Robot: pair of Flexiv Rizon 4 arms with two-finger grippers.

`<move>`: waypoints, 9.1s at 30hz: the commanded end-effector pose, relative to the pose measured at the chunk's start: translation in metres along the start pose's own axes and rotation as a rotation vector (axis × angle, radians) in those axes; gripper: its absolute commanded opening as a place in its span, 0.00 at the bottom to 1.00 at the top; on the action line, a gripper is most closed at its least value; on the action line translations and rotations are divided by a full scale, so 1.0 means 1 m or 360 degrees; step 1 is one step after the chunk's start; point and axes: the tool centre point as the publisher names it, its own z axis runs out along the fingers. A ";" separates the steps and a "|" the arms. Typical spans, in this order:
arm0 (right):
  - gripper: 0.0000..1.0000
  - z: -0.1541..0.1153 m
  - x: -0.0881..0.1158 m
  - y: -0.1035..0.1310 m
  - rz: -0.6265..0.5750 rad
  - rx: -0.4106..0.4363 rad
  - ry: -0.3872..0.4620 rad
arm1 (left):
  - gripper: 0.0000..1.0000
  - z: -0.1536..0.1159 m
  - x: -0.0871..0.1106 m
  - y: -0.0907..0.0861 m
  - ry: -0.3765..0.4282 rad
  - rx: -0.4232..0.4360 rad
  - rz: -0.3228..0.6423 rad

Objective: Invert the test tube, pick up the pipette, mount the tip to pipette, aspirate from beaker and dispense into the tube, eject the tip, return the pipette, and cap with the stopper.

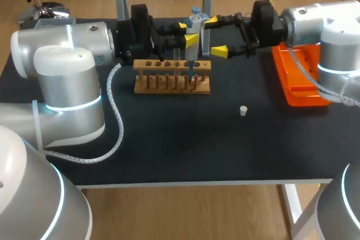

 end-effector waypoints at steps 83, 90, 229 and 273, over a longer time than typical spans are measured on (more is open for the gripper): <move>1.00 0.035 -0.239 -0.029 0.0104 0.0566 -0.0827 | 0.00 0.002 0.000 0.001 -0.0007 0.0005 0.0001; 1.00 0.035 -0.239 -0.029 0.0104 0.0566 -0.0827 | 0.00 0.002 0.000 0.001 -0.0007 0.0005 0.0001; 1.00 0.035 -0.239 -0.029 0.0104 0.0566 -0.0827 | 0.00 -0.053 -0.327 0.044 -0.1724 -0.0781 -0.0522; 1.00 0.035 -0.239 -0.029 0.0104 0.0566 -0.0827 | 0.00 -0.057 -0.338 0.070 -0.1826 -0.1011 -0.0652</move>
